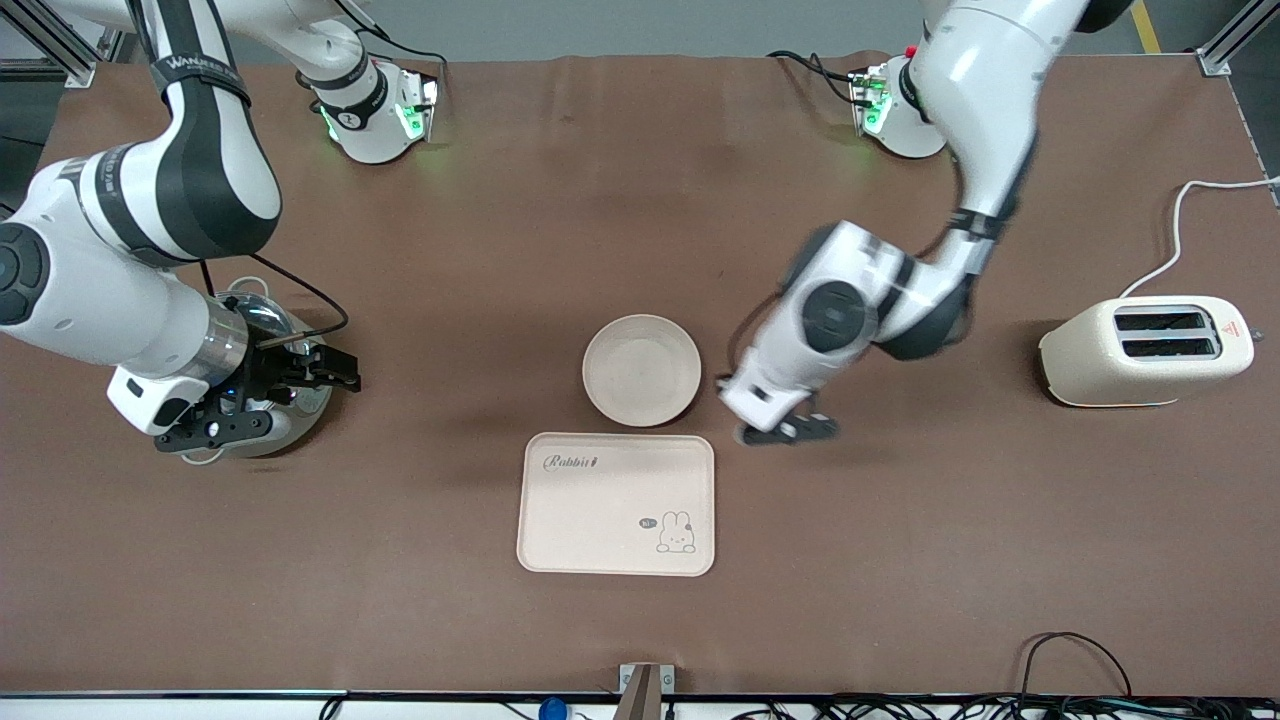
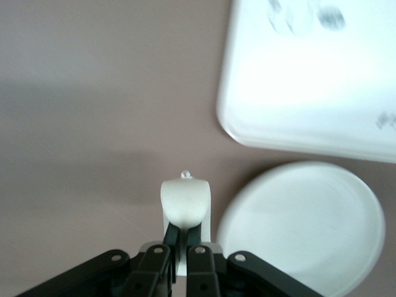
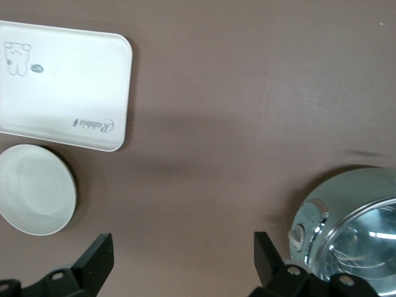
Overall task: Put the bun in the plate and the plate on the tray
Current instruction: 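Lower the bun onto the white plate and open the left gripper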
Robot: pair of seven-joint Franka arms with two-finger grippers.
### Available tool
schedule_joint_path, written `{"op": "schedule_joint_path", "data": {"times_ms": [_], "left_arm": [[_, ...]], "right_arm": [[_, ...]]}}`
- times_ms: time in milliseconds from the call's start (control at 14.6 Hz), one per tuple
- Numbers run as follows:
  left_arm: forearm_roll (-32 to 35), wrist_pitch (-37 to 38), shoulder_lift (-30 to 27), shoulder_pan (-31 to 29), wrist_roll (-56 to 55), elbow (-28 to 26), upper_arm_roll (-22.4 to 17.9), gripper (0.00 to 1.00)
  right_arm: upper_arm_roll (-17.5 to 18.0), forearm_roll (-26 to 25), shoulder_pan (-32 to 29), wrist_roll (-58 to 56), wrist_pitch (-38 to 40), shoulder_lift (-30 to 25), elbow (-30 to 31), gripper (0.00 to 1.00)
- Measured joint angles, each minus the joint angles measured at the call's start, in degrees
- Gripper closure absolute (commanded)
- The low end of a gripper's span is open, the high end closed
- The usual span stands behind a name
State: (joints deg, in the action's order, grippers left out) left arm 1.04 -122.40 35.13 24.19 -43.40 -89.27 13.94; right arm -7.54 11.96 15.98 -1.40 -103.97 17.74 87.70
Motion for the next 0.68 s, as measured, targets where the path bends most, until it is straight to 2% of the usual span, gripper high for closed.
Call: {"op": "schedule_joint_path", "data": {"times_ms": [137,205,273,341,410,683], "left_arm": [[0.0,-3.34,2.43,5.22,-7.57,0.0,-0.05,0.97],[0.0,-5.3,3.64,7.13,-10.01,0.01,-0.11,0.86],[0.0,-7.28,4.79,8.73,-11.65,0.01,-0.19,0.67],[0.0,-8.67,5.77,9.79,-12.7,0.02,-0.27,0.23],[0.0,-9.39,6.55,10.23,-13.18,0.03,-0.39,0.0],[0.63,-10.7,7.25,9.34,-13.15,0.53,-0.92,0.0]], "right_arm": [[0.0,0.75,0.08,0.0,-0.77,0.12,0.0,0.0],[0.0,0.87,0.15,0.0,-1.69,0.35,0.02,0.0],[0.0,0.96,0.26,0.0,-2.38,0.7,0.02,0.0],[0.01,1.06,0.37,0.0,-2.71,1.1,0.04,0.0],[0.02,1.17,0.47,0.0,-2.85,1.49,0.05,0.0],[0.02,2.61,0.68,0.0,-2.96,2.16,0.05,0.0]]}}
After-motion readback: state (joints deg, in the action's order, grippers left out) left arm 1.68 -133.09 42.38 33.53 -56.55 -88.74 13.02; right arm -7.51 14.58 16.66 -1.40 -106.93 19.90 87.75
